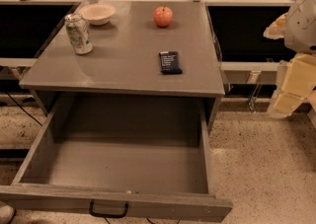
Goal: Place rxbar blueberry into top drawer
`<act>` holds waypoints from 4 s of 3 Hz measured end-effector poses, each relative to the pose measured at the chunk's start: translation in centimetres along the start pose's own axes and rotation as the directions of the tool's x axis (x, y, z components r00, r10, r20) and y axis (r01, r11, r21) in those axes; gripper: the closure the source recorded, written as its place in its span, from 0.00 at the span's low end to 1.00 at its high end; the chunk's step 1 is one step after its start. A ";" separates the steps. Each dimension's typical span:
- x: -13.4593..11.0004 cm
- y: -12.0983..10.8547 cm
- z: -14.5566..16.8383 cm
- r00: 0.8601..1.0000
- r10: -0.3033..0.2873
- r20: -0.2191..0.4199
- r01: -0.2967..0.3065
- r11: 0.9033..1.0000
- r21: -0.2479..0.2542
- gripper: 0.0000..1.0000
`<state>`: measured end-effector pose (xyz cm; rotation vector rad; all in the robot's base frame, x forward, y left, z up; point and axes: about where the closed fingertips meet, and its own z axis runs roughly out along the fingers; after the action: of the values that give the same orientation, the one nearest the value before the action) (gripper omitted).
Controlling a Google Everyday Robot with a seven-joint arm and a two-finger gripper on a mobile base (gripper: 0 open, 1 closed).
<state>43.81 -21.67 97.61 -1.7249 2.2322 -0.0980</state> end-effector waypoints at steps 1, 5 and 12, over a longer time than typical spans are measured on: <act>0.0 0.0 0.0 1.000 0.000 0.000 0.000 1.000 0.000 0.00; -7.9 -7.0 7.7 0.994 -0.053 0.095 0.063 0.992 -0.106 0.00; -17.9 -12.6 19.1 0.939 -0.233 0.253 0.268 0.957 -0.113 0.00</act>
Offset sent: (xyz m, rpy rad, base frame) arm 0.0481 0.0258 -0.0143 0.0543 0.0345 0.0530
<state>65.06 -5.37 86.28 -1.9781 1.8813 0.2103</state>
